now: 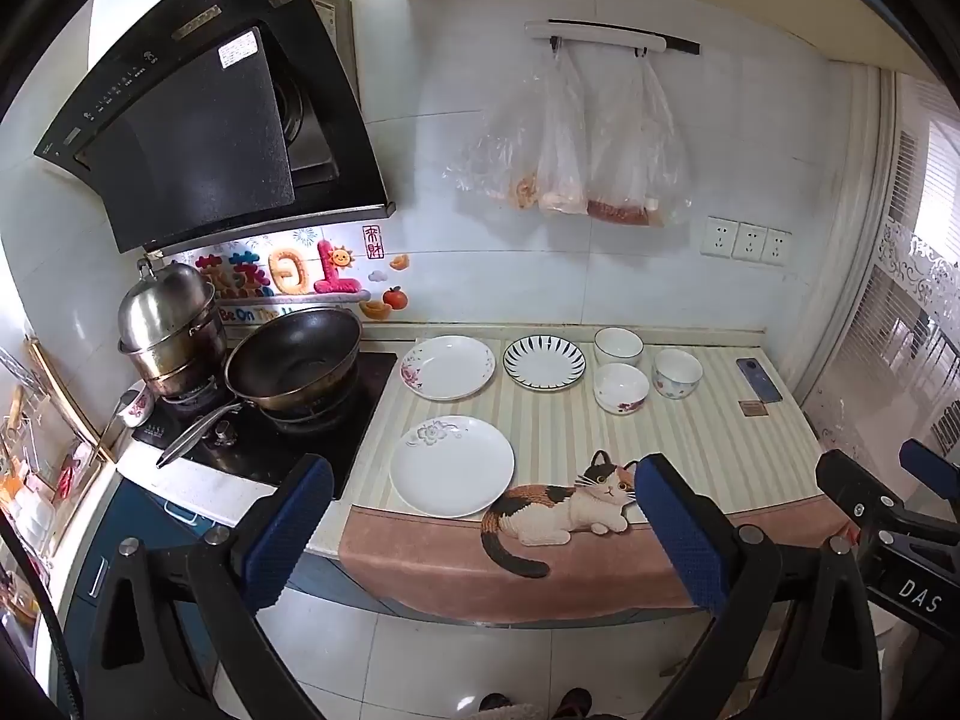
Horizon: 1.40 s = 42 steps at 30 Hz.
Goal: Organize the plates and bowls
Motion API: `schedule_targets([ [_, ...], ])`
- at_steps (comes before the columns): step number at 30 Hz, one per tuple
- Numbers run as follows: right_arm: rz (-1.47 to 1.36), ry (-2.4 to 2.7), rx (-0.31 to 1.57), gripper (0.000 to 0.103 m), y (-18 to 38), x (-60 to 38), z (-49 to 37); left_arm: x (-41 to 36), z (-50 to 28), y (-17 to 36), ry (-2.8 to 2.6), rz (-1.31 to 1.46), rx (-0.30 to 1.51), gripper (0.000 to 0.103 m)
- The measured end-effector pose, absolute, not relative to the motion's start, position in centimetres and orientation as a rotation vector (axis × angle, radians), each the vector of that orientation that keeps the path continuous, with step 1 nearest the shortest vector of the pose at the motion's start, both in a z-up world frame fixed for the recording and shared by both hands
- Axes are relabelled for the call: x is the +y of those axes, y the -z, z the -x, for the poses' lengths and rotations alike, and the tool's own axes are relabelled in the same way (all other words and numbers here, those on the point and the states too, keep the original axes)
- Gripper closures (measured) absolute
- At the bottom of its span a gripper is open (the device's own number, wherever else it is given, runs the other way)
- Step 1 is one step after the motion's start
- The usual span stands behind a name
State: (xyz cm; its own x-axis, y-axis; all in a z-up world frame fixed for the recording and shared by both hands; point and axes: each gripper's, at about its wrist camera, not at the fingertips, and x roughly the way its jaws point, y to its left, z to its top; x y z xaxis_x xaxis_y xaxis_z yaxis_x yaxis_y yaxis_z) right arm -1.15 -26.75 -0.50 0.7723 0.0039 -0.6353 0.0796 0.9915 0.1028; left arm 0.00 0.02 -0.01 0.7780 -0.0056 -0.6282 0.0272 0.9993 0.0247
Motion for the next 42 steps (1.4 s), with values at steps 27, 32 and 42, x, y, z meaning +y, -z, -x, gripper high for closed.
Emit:
schedule_targets([
  [27,-0.133,0.034,0.686,0.000,0.8,-25.8,1.4,0.5,0.5,-0.4,0.015,-0.038,0.680,0.000],
  [32,-0.130,0.034,0.686,0.000,0.5,-26.0,1.6,0.6,0.7,-0.4,0.013,-0.037,0.676,0.000],
  [42,-0.124,0.033,0.682,0.000,0.0,-26.0,1.9,0.7,0.8,-0.3,0.013,-0.039,0.676,0.000],
])
